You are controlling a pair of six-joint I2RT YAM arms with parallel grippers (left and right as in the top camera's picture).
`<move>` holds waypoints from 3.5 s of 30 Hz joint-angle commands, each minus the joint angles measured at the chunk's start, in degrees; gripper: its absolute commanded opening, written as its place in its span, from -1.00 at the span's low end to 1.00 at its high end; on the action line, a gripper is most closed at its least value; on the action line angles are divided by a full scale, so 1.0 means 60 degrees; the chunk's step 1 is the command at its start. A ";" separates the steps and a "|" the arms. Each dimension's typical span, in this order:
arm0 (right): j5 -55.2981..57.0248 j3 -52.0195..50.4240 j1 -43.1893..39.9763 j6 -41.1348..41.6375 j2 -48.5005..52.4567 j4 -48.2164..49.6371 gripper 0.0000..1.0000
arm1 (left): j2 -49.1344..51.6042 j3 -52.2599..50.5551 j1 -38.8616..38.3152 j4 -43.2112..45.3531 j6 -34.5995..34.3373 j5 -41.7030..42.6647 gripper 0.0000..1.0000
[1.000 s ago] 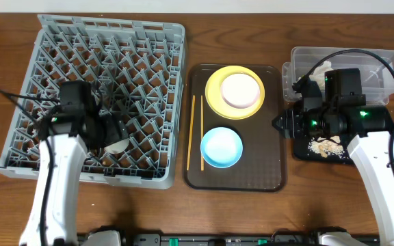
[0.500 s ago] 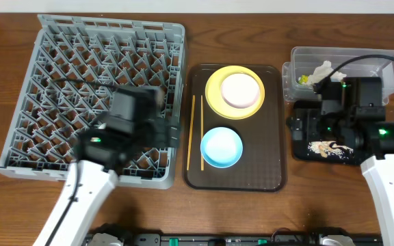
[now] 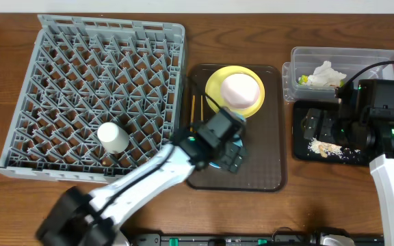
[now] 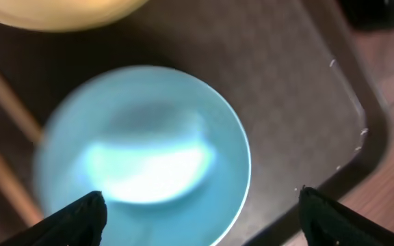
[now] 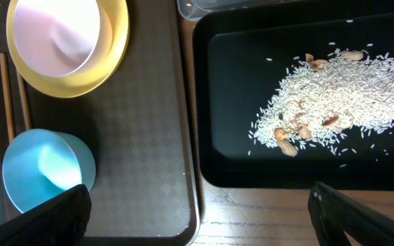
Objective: Sort waste into correct bins and load items into the dishwasher
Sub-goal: 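Grasp the light-blue bowl with the left gripper, then place the light-blue bowl into the dish rack with the left gripper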
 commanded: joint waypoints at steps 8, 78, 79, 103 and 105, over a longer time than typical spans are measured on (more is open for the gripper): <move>0.0095 0.0171 -0.0080 0.0087 -0.0091 -0.0036 0.98 | 0.1905 0.0215 -0.0463 0.0160 0.0091 -0.0117 -0.05; 0.0164 0.0171 -0.0080 0.0084 -0.0091 -0.0204 0.99 | 0.2481 0.0521 1.2557 0.4076 -0.1453 1.3249 -0.66; 0.0168 0.0171 -0.0080 0.0080 -0.0091 -0.0200 0.98 | 0.2481 0.0521 1.2648 0.4073 -0.1453 1.3249 -0.66; 0.0168 0.0171 -0.0080 -0.0095 -0.0091 -0.0168 0.99 | 0.1107 0.0521 1.3070 0.1104 -0.0933 0.9271 0.18; 0.0168 0.0171 -0.0080 -0.0095 -0.0091 -0.0164 0.98 | 0.0565 0.0521 1.3070 0.0922 -0.0718 0.8470 0.21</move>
